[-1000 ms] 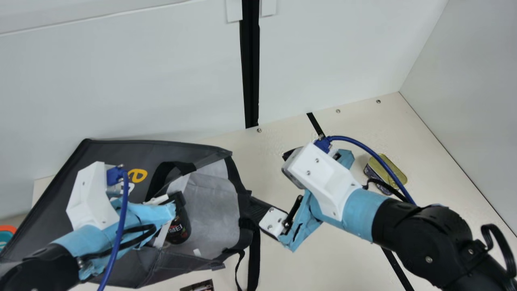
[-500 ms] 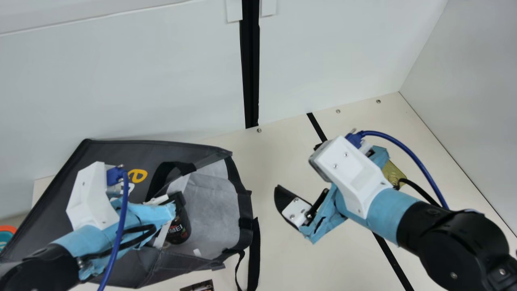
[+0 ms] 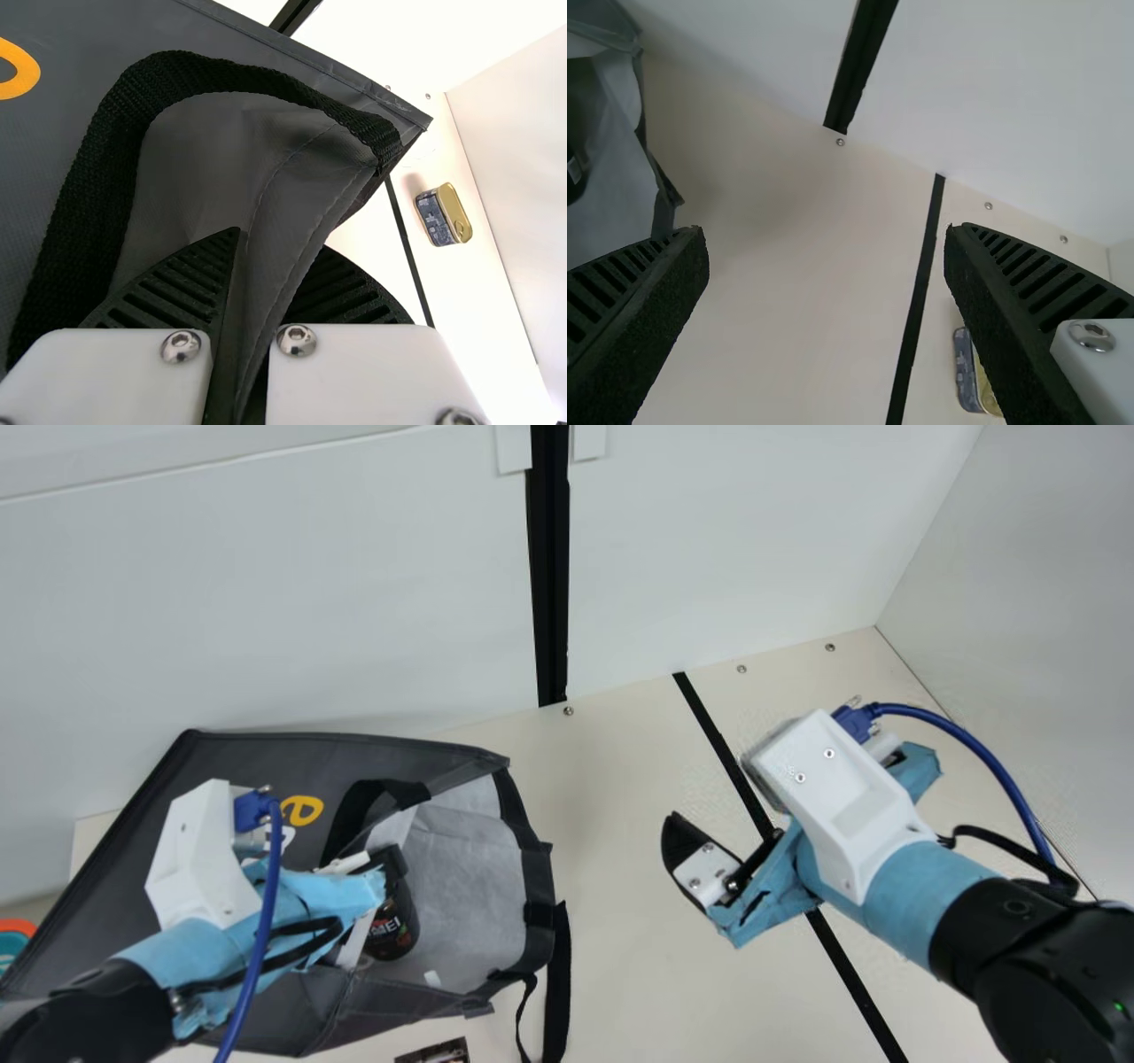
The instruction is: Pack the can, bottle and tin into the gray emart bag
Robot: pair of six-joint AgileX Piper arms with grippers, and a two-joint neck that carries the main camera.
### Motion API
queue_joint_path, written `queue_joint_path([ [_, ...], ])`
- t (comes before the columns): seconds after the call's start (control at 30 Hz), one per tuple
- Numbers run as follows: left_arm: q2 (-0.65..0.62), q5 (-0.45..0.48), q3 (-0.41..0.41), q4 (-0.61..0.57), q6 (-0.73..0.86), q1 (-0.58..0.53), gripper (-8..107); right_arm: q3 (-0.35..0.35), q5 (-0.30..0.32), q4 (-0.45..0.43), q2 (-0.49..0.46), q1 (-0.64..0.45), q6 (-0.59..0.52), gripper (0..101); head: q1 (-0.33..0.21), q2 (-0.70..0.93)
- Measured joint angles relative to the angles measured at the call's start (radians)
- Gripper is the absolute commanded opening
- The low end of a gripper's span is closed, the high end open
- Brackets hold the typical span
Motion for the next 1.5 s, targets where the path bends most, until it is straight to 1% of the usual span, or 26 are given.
queue_joint_path([
  [0.27,0.000,0.000,0.000,0.000,0.000,0.000,10,-0.018,0.058,-0.059,-0.034,-0.010,0.051,91,0.000,0.000],
  [0.6,0.000,0.000,0.000,0.000,0.000,0.000,10,-0.046,0.133,-0.106,-0.075,-0.036,0.084,91,0.000,-0.002],
  [1.27,0.000,0.000,0.000,0.000,0.000,0.000,10,-0.104,0.280,-0.143,-0.141,-0.110,0.097,91,0.000,-0.002],
  [1.5,0.000,0.000,0.000,0.000,0.000,0.000,10,-0.126,0.326,-0.138,-0.157,-0.134,0.093,91,0.000,0.000],
])
